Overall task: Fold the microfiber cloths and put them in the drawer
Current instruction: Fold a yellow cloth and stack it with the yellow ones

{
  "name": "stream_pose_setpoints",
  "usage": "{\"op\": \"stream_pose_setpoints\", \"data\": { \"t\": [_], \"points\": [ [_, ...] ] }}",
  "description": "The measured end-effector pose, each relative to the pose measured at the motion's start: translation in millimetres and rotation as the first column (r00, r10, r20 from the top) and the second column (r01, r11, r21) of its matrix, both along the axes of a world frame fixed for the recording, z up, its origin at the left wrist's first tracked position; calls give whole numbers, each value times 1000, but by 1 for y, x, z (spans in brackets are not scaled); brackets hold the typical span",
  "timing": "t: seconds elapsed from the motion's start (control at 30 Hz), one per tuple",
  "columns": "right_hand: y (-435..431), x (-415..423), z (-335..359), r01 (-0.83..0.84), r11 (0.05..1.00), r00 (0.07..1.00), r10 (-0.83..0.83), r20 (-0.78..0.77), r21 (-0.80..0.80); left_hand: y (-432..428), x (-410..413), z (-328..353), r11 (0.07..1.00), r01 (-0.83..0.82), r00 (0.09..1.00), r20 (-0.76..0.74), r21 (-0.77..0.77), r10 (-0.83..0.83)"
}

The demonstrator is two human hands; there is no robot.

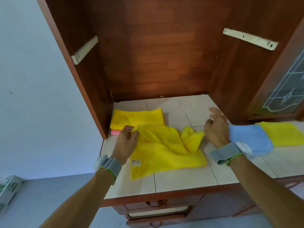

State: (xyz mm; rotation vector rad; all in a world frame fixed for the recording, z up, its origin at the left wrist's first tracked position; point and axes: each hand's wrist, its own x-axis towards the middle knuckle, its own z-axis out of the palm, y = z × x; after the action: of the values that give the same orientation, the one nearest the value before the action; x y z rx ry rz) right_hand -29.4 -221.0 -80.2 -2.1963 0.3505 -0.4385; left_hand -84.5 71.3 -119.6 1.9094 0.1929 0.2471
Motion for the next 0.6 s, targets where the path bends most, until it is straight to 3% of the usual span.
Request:
{"op": "stream_pose_setpoints", "data": {
  "t": [0.07, 0.13, 0.2, 0.23, 0.3, 0.37, 0.4, 0.43, 0.5, 0.57, 0.6],
  "points": [
    [10, -10, 20, -291, 956, 946, 294, 138, -42, -18, 1, 31, 993, 115, 988, 105, -14, -113],
    [30, -21, 41, -642, 759, 758, 650, 58, -105, -40, 4, 60, 952, 296, 931, 201, 75, -305],
    [57, -25, 55, -802, 570, 588, 806, -70, -181, -51, 8, 81, 904, 399, 879, 216, 155, -426],
    [64, -26, 62, -791, 565, 594, 801, -75, -233, -48, 10, 91, 887, 423, 868, 196, 186, -456],
    [61, -20, 78, -685, 646, 679, 734, 26, -336, -29, 16, 109, 850, 440, 874, 80, 289, -480],
    [44, -12, 95, -609, 719, 718, 679, 152, -335, 0, 20, 120, 745, 409, 892, -60, 526, -448],
    [34, -10, 102, -586, 748, 728, 655, 202, -312, 15, 22, 121, 715, 369, 909, -69, 593, -411],
    [27, -7, 111, -551, 782, 758, 615, 218, -292, 27, 22, 124, 744, 321, 925, -25, 586, -379],
    [12, 2, 121, -484, 814, 825, 547, 145, -322, 40, 19, 128, 919, 254, 945, 124, 302, -302],
    [6, 3, 129, -488, 721, 840, 541, -39, -491, 36, 17, 134, 977, 212, 950, 227, 29, -213],
    [9, 1, 133, -532, 665, 814, 573, -99, -524, 27, 18, 138, 980, 198, 941, 277, 23, -197]
  ]
}}
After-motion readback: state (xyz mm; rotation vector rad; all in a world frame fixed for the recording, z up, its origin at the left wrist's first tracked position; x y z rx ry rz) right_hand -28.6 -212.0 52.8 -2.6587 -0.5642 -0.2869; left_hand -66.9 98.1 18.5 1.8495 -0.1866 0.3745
